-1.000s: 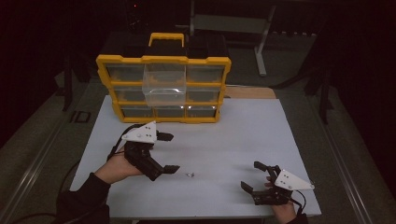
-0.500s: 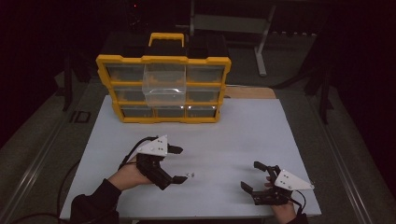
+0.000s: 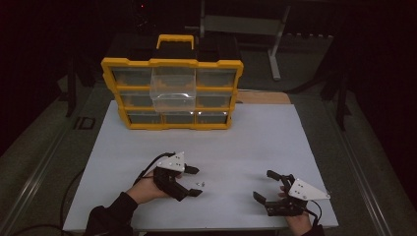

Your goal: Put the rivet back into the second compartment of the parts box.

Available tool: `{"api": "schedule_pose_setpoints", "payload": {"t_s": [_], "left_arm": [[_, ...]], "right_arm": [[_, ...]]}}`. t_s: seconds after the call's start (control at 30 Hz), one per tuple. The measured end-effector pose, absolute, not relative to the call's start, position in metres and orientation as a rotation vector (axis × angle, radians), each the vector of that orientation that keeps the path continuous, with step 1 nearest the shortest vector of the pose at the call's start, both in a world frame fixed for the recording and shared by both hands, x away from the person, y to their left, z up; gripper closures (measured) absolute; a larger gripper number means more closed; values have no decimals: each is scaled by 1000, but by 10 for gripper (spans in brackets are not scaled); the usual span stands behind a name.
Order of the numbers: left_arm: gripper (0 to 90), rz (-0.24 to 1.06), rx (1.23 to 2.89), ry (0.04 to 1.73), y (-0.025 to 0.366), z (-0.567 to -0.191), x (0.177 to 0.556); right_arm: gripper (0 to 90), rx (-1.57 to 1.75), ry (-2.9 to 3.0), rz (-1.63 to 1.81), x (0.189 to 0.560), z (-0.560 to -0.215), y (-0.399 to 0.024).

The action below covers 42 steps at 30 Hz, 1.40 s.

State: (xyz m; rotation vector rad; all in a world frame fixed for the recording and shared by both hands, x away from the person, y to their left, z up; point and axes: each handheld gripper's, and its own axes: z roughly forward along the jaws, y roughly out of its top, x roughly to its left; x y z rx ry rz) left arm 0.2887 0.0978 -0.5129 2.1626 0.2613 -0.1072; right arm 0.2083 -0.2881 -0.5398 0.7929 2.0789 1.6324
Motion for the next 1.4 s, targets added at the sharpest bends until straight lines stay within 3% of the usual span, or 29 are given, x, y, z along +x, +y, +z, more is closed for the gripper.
{"api": "schedule_pose_setpoints", "payload": {"t_s": [0.33,0.7,1.13,1.4], "left_arm": [[462,-97,2190,325,94,-535,303],[600,-92,2296,333,85,-557,309],[810,-81,2331,322,83,-560,311],[822,-92,2341,329,83,-559,311]], "right_arm": [[112,797,2082,1631,208,-540,-288],[112,797,2081,1632,208,-540,-288],[113,804,2082,1633,208,-540,-288],[113,802,2083,1629,209,-540,-288]]}}
